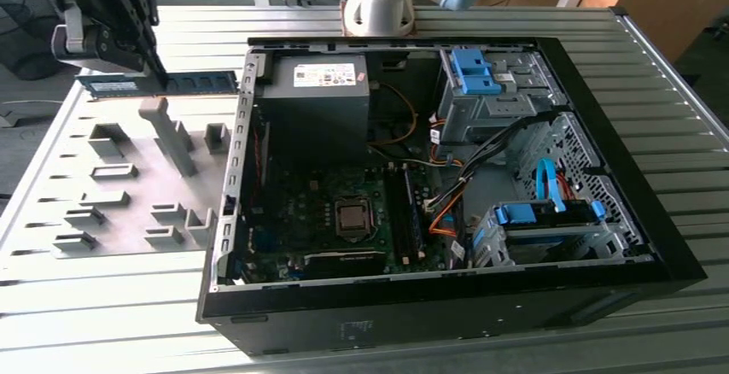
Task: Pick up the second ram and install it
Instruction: 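Pick up the second ram and move it above second insertion slot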
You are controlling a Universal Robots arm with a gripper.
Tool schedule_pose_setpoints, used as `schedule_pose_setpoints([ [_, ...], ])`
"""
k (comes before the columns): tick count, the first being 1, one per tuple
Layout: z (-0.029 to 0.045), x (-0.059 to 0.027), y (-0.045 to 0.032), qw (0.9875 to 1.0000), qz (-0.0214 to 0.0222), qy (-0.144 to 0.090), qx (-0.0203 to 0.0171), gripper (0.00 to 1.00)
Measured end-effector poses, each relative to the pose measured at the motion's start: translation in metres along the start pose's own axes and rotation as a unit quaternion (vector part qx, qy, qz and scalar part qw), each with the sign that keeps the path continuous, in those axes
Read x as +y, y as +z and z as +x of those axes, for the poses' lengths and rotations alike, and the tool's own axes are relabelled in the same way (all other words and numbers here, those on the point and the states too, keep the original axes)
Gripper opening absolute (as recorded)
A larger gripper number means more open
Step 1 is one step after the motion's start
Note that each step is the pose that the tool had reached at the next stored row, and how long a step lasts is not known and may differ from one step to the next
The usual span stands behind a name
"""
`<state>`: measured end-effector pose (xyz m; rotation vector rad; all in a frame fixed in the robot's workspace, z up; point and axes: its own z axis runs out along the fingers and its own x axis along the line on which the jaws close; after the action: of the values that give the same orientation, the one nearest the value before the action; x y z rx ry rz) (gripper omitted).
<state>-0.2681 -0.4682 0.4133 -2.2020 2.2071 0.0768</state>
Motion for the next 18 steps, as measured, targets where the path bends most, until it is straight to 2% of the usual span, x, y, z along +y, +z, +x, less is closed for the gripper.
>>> schedule_pose_setpoints([
  [18,0.0000,-0.0185,-0.0004,1.0000,0.0000,0.000,0.0000,0.14],
])
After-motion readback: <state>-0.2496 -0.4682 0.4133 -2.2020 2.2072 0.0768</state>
